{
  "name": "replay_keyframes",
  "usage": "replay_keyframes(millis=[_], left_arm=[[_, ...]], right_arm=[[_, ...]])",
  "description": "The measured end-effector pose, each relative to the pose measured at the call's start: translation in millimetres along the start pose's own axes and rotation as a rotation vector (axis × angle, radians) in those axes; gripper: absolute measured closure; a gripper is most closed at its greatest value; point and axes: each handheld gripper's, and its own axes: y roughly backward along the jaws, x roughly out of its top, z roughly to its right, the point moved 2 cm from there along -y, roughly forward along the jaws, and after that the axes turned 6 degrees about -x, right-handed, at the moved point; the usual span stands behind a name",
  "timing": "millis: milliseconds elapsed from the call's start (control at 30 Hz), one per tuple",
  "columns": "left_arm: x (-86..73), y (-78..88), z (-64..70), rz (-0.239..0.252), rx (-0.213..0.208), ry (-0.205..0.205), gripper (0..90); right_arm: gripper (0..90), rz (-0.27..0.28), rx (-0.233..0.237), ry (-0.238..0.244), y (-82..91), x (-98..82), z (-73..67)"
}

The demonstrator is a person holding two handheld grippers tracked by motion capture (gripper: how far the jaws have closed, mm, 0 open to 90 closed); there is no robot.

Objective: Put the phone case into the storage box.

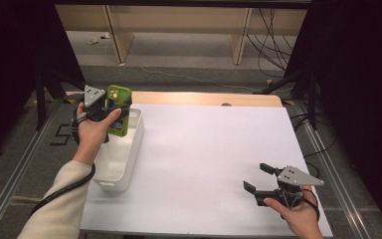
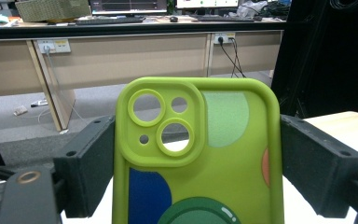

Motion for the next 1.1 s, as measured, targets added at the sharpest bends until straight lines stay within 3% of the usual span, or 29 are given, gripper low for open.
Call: replay_keyframes(millis=[1100], left_arm=[[-3.9, -15.6, -10.5, -0.023, 0.016, 0.006, 16.1]], right_arm=[[14.8, 0.0, 0.0, -0.003, -0.1, -0.1, 0.1]])
